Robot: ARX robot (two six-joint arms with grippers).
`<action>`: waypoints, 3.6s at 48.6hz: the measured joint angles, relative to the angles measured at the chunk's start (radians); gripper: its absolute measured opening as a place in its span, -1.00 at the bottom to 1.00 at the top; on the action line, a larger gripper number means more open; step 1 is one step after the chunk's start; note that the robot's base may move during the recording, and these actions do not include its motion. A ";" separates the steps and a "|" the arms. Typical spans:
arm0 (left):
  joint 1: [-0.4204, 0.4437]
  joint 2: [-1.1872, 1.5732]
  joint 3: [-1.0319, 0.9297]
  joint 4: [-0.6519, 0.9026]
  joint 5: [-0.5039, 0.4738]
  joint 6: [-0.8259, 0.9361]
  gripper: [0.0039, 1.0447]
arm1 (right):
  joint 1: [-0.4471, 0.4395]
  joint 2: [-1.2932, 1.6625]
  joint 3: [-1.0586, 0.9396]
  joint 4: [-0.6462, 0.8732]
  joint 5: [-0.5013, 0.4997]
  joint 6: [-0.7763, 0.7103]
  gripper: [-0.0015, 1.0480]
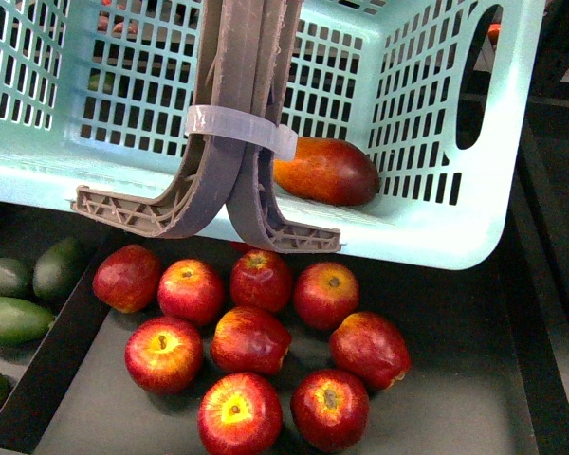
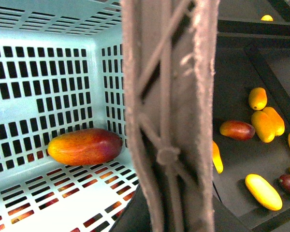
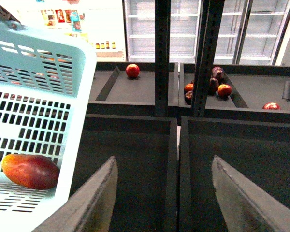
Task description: Pick mango and avocado into basket
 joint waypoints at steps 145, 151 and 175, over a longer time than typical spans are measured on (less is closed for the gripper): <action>0.002 0.002 0.001 -0.002 -0.005 0.009 -0.89 | -0.226 1.859 0.765 0.516 -0.204 -0.322 0.85; 0.000 0.002 0.001 -0.002 0.008 0.008 -0.89 | -0.200 2.029 0.903 0.485 -0.248 -0.383 0.85; 0.000 0.002 0.001 -0.002 -0.005 0.008 -0.89 | -0.161 2.403 1.241 0.407 -0.294 -0.436 0.85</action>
